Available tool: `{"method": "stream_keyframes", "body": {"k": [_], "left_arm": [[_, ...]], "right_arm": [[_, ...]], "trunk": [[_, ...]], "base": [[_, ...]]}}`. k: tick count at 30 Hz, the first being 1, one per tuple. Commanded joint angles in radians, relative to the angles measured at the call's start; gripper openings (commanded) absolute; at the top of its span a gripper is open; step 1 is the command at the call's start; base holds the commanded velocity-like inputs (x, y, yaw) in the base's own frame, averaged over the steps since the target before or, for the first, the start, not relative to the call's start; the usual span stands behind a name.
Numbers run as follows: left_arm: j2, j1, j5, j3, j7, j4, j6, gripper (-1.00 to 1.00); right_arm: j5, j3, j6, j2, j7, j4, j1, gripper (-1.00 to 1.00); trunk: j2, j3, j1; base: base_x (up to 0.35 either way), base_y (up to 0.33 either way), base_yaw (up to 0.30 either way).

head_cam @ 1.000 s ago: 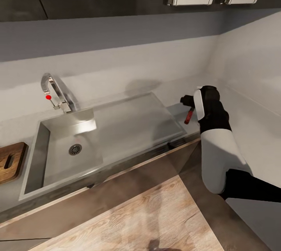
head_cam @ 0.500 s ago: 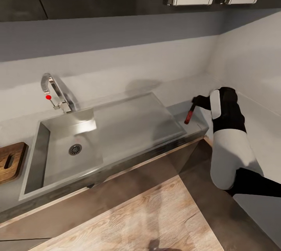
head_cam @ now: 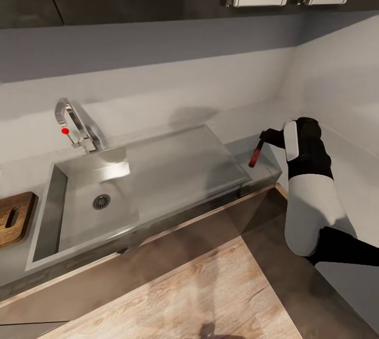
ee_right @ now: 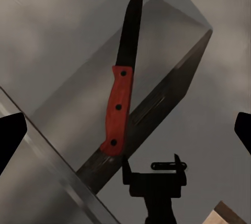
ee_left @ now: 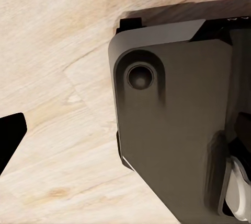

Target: In the kitchen, take the Vidalia onion out of the sink, dice it on the chopping board with the paring knife, put the diced onion into the bowl on the countertop, then place both the paring knife and the chopping board into the sink.

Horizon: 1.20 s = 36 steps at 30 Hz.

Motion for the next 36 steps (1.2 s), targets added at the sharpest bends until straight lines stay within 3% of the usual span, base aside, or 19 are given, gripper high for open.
{"method": "stream_keyframes", "body": {"k": [1,12,36], "left_arm": [[-0.001,-0.001,0.009,-0.008,0.001,0.003,-0.002,1.00],[-0.004,-0.001,0.009,-0.008,0.001,0.003,-0.006,1.00],[0.000,-0.002,0.009,-0.008,0.001,0.003,-0.006,1.00]], "right_arm": [[-0.006,-0.002,0.002,0.001,-0.006,0.000,-0.001,1.00],[0.028,0.029,0.001,0.004,-0.010,0.000,-0.001,1.00],[0.029,0.032,0.002,0.008,-0.009,0.002,-0.001,1.00]], "trunk": [[-0.002,-0.002,0.001],[-0.002,-0.018,0.001],[-0.002,-0.057,0.001]], "base": [[0.000,0.000,0.000],[0.000,0.000,0.000],[0.000,0.000,0.000]]}}
